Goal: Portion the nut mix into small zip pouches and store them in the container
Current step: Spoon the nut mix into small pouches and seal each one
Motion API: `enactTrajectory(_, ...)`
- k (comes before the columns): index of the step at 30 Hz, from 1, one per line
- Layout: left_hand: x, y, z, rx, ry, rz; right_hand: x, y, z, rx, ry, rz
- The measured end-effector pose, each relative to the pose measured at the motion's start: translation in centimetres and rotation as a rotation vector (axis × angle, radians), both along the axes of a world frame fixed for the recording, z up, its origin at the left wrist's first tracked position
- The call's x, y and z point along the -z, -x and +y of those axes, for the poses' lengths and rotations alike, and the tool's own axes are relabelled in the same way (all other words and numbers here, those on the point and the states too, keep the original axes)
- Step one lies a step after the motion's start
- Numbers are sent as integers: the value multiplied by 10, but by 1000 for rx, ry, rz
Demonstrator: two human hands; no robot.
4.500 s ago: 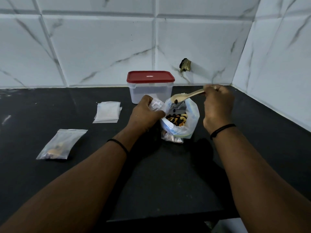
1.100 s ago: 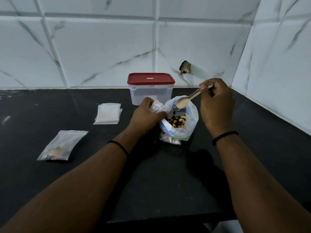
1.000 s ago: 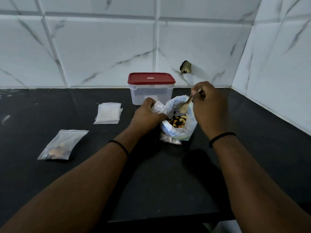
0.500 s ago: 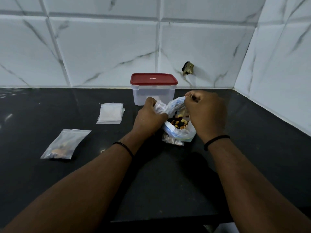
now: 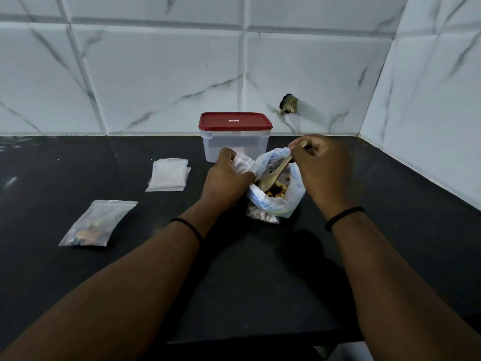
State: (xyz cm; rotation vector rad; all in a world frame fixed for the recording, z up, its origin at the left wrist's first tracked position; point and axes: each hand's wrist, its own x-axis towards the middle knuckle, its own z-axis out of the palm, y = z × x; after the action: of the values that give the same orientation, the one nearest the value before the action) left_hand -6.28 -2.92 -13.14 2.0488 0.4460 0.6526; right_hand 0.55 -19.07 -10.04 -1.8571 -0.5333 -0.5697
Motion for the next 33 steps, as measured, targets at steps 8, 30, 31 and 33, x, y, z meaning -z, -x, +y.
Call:
enactTrajectory(8, -1, 2, 0, 10, 15, -8, 8, -14, -6, 103, -16, -93)
enactTrajectory(30, 1, -1, 1, 21, -1, 1, 20, -33, 6, 82, -12, 268)
enactTrajectory(31, 2, -1, 1, 20, -3, -1, 21, -35, 7, 65, -53, 316)
enactTrajectory(33, 2, -1, 1, 23, -6, -5, 24, -38, 8, 35, -151, 404)
